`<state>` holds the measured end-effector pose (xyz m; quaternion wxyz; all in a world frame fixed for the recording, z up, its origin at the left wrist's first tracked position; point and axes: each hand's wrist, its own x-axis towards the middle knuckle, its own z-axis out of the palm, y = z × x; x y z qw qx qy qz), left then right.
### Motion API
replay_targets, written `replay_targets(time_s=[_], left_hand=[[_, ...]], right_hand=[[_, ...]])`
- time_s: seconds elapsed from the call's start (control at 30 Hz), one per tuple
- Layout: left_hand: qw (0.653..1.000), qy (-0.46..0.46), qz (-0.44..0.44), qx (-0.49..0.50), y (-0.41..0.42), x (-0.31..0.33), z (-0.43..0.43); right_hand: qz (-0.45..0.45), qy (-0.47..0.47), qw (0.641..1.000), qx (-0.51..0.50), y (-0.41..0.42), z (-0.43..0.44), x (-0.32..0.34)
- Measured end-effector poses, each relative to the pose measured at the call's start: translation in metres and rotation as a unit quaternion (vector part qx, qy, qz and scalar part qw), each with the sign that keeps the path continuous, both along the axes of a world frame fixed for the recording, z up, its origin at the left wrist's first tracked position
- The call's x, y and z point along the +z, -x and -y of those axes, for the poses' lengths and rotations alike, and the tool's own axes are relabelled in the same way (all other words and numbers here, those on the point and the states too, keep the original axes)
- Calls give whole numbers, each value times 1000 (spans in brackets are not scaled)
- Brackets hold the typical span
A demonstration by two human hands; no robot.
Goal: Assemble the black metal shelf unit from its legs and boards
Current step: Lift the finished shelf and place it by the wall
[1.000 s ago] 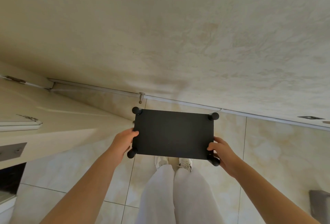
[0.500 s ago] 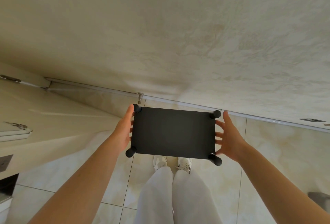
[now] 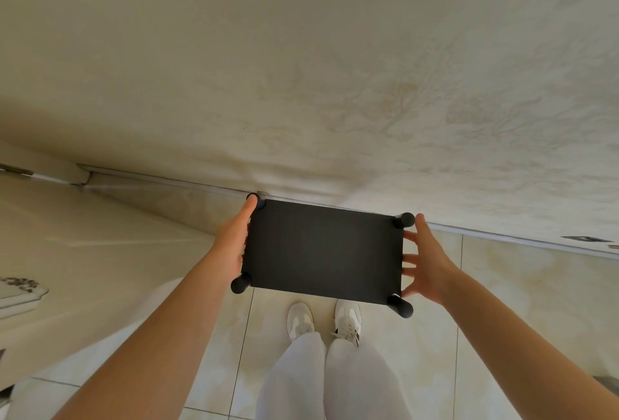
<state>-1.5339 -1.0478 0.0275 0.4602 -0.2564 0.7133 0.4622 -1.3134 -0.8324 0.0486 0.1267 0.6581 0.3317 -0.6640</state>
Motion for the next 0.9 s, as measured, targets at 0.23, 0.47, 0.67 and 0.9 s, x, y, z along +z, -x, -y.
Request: replay_targets(time_s=[0.23,0.47,0.67,0.9], left_hand=[[1000,-6,-1,14,29,1,-12],[998,-23,-4,54,46,0,-17],[997,-29,-13,70,60,-10,-14],[997,-6,-21,75,72,-19,3]], right_hand=[[-16,-6,1000,-1,24,-8,-3],[-30,6,999,8,48,-13,-1],[-35,-2,999,19,69,-12,2],[-44,10,999,28,85,0,3]])
